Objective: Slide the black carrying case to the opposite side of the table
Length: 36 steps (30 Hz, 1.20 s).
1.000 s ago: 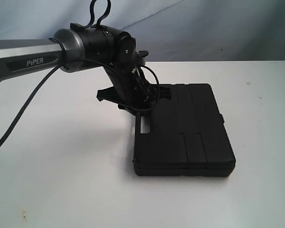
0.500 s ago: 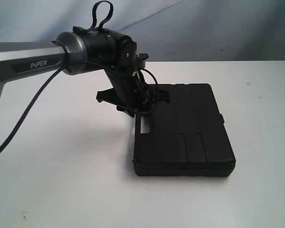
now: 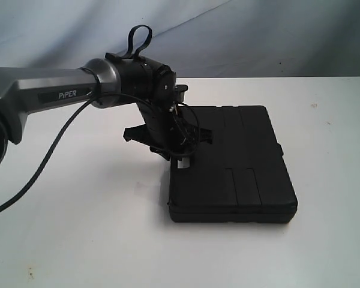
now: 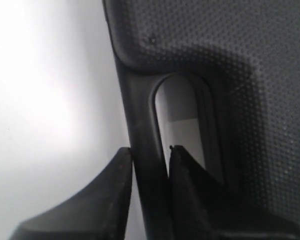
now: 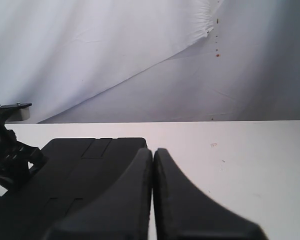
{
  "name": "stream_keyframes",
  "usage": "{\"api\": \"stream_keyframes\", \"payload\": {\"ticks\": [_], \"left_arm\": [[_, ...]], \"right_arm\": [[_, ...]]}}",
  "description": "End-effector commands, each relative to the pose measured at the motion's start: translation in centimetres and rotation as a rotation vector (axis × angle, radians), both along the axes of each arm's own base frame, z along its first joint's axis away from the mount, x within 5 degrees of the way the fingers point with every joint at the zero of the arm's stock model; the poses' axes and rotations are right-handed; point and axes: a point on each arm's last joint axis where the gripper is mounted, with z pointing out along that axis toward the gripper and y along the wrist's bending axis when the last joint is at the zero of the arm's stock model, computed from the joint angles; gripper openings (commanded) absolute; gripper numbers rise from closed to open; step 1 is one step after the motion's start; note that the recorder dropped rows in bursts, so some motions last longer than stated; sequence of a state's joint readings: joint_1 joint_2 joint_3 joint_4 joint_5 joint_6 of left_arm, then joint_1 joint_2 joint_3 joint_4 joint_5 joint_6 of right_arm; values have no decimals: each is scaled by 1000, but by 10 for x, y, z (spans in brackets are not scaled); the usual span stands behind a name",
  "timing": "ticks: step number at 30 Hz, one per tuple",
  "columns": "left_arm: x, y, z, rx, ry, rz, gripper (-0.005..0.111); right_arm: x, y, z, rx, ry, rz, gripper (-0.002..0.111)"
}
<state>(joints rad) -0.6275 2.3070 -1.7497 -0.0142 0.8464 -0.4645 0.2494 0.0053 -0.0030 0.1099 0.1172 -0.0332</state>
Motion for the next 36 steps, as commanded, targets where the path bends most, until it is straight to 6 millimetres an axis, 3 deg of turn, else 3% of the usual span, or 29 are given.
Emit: {"api": "stream_keyframes", "payload": {"ticks": [1, 17, 36], "left_arm": [[2, -1, 0, -8, -14, 1, 0], [4, 3, 0, 12, -20, -8, 0], [15, 82, -20, 67, 59, 45, 0]], "right_arm": [[0, 0, -1, 1, -2, -8, 0], [0, 0, -1, 1, -2, -8, 0], [0, 0, -1, 1, -2, -8, 0]]}}
